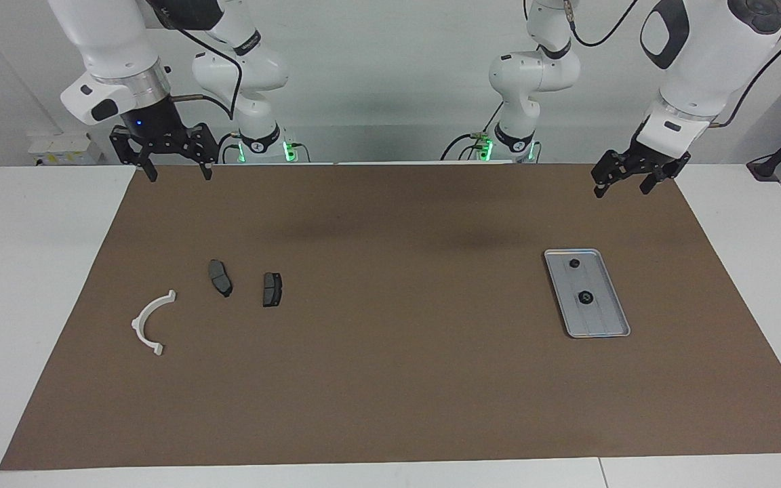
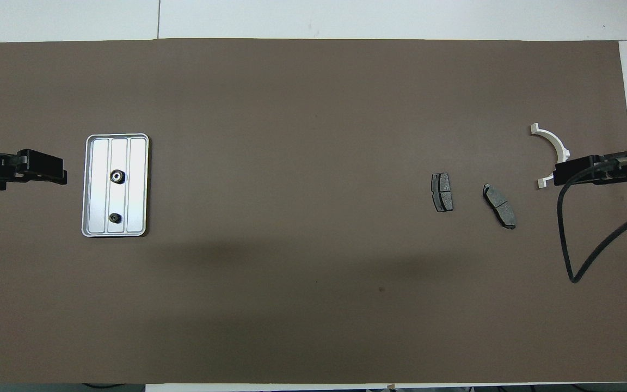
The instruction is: Place bearing gear from tray to pile
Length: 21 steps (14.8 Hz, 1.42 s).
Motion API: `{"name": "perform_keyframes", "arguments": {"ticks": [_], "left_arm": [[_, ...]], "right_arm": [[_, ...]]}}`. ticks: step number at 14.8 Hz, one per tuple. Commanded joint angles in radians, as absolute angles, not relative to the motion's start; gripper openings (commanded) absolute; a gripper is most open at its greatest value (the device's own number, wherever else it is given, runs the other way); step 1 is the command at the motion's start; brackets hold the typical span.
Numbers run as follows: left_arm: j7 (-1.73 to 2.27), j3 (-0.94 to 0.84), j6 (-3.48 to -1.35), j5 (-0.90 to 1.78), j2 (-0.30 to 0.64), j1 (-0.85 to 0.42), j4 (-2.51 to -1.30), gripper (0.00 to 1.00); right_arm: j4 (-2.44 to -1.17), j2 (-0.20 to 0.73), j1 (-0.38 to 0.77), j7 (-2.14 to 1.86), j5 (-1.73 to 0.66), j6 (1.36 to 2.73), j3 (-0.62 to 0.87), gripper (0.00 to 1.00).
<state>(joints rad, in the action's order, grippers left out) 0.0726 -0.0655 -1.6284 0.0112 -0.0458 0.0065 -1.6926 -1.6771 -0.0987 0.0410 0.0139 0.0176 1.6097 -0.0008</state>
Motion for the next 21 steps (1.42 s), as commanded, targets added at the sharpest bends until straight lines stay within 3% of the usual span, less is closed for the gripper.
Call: {"name": "perform_keyframes", "arguments": {"ticks": [1, 3, 9, 13, 16, 21], "left_arm": [[0.087, -0.058, -1.655, -0.005, -0.037, 0.011, -1.692, 1.0], [0.081, -0.055, -1.721, -0.005, -0.034, 0.024, -1.727, 1.0], [0.083, -0.055, -2.018, -0.005, 0.13, 0.051, -1.819, 1.0], [0.084, -0.054, -2.094, -0.012, 0.253, 0.07, -1.821, 1.0], [0.091, -0.054, -2.153, -0.012, 0.284, 0.071, -1.893, 1.0], [0.169, -0.055, -2.247, -0.012, 0.282, 0.057, -1.985, 0.79]], "right_arm": [[-1.7, -0.12, 0.031, -0.002, -0.005, 1.629, 0.002, 1.0], [-1.7, -0.12, 0.031, -0.003, -0.003, 1.629, 0.002, 1.0], [-1.697, -0.118, 0.032, -0.002, -0.005, 1.632, 0.002, 1.0], [-1.698, -0.118, 0.032, -0.005, -0.005, 1.631, 0.002, 1.0], [-1.698, -0.12, 0.035, -0.003, -0.005, 1.631, 0.002, 1.0], [-1.698, -0.12, 0.034, -0.008, -0.005, 1.631, 0.003, 1.0]]}}
